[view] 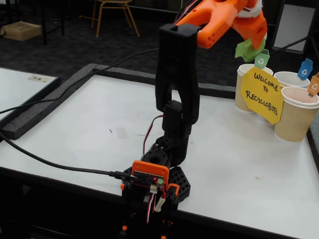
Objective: Sort rubbish by color.
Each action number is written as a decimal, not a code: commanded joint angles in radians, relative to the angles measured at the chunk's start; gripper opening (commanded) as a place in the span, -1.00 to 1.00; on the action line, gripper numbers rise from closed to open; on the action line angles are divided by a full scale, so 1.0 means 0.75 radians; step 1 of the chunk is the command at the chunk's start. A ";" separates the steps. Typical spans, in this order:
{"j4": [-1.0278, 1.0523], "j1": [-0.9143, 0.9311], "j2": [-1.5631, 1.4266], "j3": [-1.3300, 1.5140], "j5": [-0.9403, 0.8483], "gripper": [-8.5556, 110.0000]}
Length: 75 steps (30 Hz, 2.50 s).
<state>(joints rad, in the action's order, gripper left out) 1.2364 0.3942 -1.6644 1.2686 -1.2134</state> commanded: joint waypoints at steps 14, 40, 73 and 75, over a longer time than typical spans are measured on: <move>-0.558 0.004 0.225 -0.274 -0.239 -0.85; -0.427 0.035 0.190 -0.241 -0.225 -0.75; 0.446 0.031 -1.520 0.775 0.295 -0.85; 0.487 0.033 -1.548 0.798 0.380 -0.85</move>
<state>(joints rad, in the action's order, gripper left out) 1.5708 0.4065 -2.7443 1.8669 -1.0339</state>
